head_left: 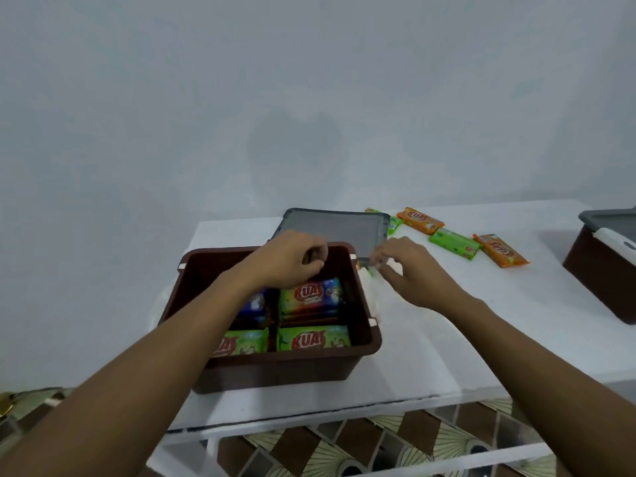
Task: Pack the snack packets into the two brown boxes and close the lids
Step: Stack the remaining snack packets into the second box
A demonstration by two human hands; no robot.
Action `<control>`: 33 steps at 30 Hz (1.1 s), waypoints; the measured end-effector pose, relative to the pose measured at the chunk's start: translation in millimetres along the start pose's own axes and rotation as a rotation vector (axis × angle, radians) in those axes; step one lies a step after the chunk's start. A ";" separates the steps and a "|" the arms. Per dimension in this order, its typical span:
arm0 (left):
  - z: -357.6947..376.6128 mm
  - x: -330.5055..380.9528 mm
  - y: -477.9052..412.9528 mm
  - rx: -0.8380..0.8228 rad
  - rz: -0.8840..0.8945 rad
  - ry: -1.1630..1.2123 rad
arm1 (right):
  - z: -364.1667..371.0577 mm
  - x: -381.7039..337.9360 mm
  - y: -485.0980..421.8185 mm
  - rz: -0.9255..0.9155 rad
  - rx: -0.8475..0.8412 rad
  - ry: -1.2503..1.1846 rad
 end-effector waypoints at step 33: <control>113.8 31.5 -179.5 -0.792 -0.392 -0.681 | -20.6 252.9 -116.8 0.316 -0.103 0.016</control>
Point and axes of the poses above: each hand's wrist, its own y-axis away from the middle knuckle, its own z-axis out of the palm, x = y × z, the point moved 2 cm from there along -y, towards the middle knuckle, and after that the axes turned 13 degrees about z, right-handed, at the moved point
